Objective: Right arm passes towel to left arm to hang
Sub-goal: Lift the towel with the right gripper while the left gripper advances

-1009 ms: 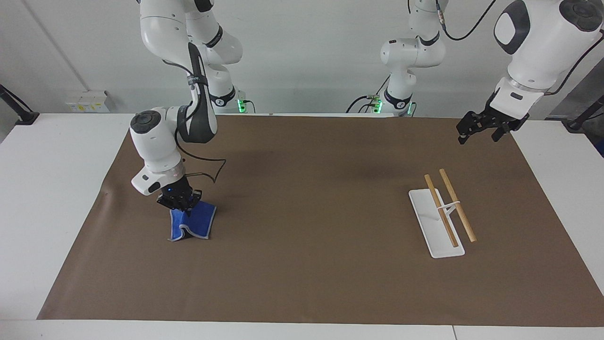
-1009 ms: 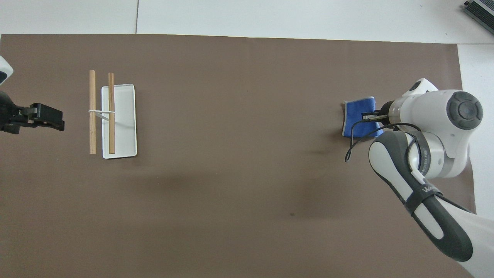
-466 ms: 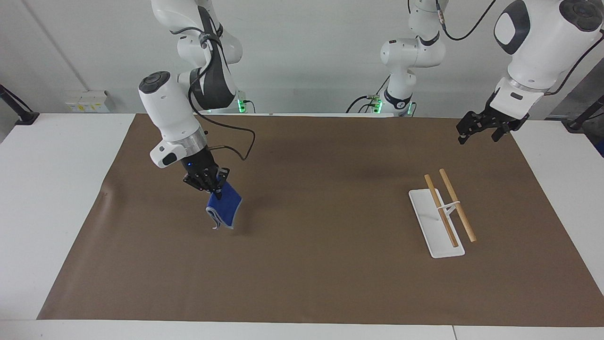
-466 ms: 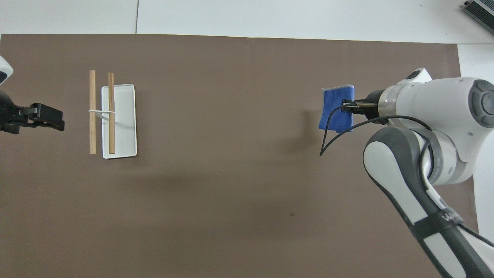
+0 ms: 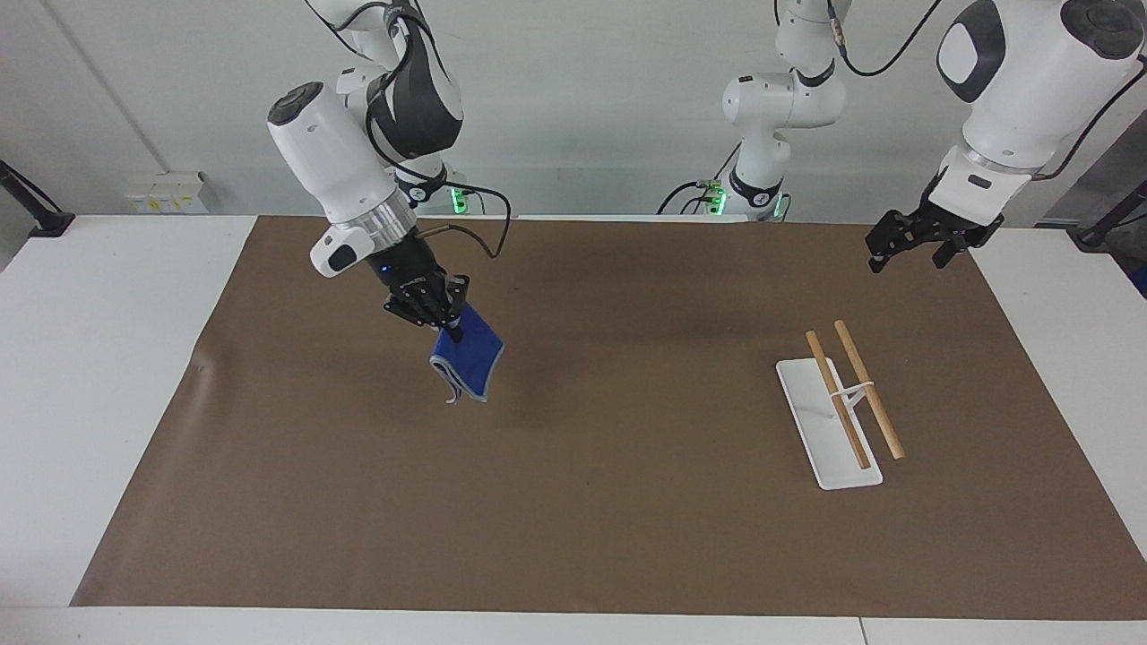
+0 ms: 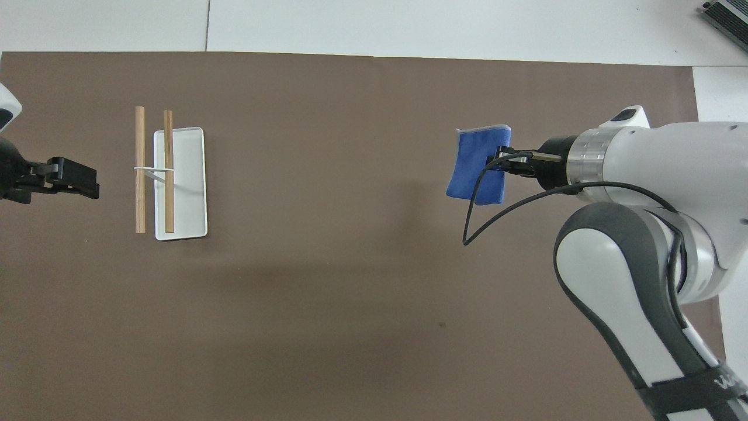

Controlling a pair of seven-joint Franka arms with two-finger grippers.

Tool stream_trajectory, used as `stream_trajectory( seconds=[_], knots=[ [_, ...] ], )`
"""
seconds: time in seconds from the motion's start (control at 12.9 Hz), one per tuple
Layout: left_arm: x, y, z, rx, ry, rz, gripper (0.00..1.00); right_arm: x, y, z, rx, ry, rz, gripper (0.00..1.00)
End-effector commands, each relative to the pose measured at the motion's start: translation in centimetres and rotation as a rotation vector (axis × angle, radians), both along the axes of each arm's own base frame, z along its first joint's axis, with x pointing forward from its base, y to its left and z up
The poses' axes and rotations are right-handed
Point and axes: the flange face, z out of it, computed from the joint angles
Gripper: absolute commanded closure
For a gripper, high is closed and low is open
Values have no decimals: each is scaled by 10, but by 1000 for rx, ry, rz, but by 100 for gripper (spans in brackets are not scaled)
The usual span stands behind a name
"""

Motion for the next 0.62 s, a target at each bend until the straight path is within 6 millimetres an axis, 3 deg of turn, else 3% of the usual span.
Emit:
stream_trajectory(
  seconds=[0.0,0.23,0.31,0.47,0.54],
  knots=[
    [-7,4,7,-12,4,9,0,1,8,13,83,17,-41,100],
    [-12,-14,9,-23,4,-19,0,-4,34,19,160,34,-66,100],
    [-17,-28,6,-60,14,12,0,-5,41,20,217,48,-76,100],
    [-20,-42,3,-228,43,177,0,-6,44,23,266,64,-103,100],
    [-22,-47,3,-287,51,247,0,-9,55,23,296,90,-118,100]
  ],
)
